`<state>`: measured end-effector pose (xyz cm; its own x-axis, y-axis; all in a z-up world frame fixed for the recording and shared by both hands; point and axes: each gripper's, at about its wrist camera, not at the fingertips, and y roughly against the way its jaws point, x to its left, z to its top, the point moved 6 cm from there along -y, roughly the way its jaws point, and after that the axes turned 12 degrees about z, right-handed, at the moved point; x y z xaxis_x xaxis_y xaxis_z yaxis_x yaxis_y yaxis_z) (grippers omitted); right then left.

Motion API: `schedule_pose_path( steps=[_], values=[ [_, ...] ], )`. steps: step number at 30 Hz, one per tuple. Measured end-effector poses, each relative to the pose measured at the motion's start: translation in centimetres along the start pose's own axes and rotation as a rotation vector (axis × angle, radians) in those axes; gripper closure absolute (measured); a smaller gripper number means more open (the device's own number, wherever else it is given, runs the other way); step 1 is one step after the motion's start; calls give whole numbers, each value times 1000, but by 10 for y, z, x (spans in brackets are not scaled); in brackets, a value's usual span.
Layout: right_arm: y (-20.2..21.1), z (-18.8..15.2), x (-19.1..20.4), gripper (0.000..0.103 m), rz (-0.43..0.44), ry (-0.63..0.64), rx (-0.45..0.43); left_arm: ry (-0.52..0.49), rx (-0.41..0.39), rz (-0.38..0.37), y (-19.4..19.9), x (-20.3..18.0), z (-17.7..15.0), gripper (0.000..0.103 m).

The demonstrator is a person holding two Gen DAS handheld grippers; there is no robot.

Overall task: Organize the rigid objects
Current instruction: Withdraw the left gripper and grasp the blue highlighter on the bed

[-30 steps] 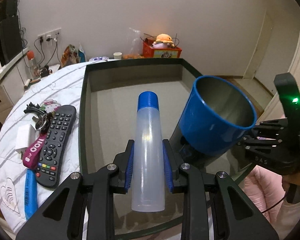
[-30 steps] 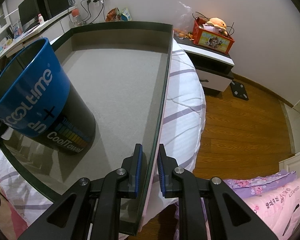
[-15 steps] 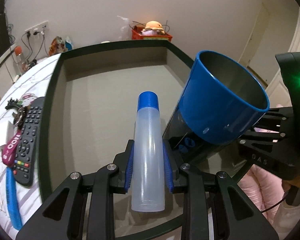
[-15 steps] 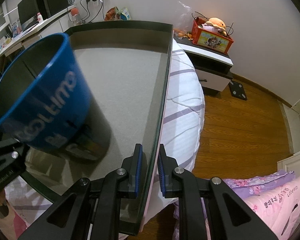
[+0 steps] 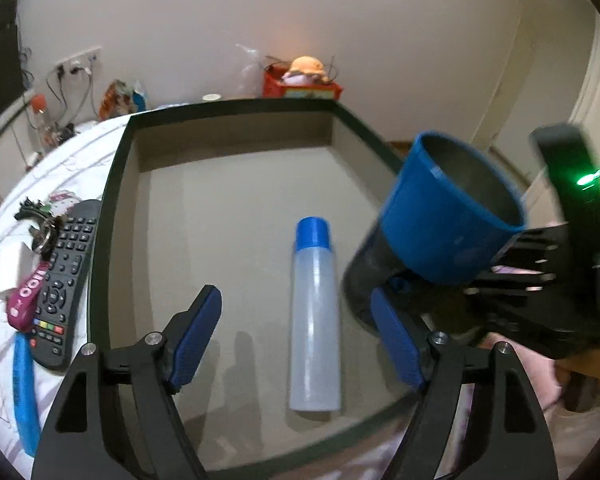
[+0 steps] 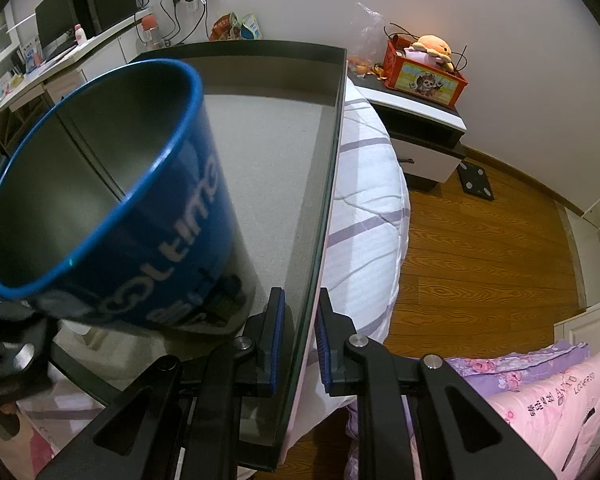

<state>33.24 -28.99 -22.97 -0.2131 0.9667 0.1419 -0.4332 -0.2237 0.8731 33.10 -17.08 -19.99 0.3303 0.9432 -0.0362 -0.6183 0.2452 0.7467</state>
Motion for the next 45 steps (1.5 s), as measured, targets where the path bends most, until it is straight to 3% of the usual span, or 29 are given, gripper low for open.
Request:
schedule_pose_path(
  steps=[1,3,5,10,19,23,31,37,45],
  values=[
    [0,0,0,87,-3,2,1,3,-4,-6,3,1,1,22],
    [-1,0,0,87,-5,1,2,-10,-35,66,11,7,2,13],
    [-1,0,1,87,-4,0,2,-18,-66,104,22,13,2,12],
    [-1,0,1,87,-5,0,2,49,-109,67,44,39,4,11],
    [-1,-1,1,87,-14,1,5,161,-173,261,83,131,-15,6],
    [-1,0,2,87,-21,2,6,211,-143,356,86,173,-35,5],
    [-1,0,2,87,-34,3,11,280,-75,425,77,219,-73,5],
    [0,0,3,87,-47,4,14,283,-39,423,66,227,-86,5],
    [-1,0,6,87,-54,4,17,215,36,385,36,208,-97,5]
  ],
)
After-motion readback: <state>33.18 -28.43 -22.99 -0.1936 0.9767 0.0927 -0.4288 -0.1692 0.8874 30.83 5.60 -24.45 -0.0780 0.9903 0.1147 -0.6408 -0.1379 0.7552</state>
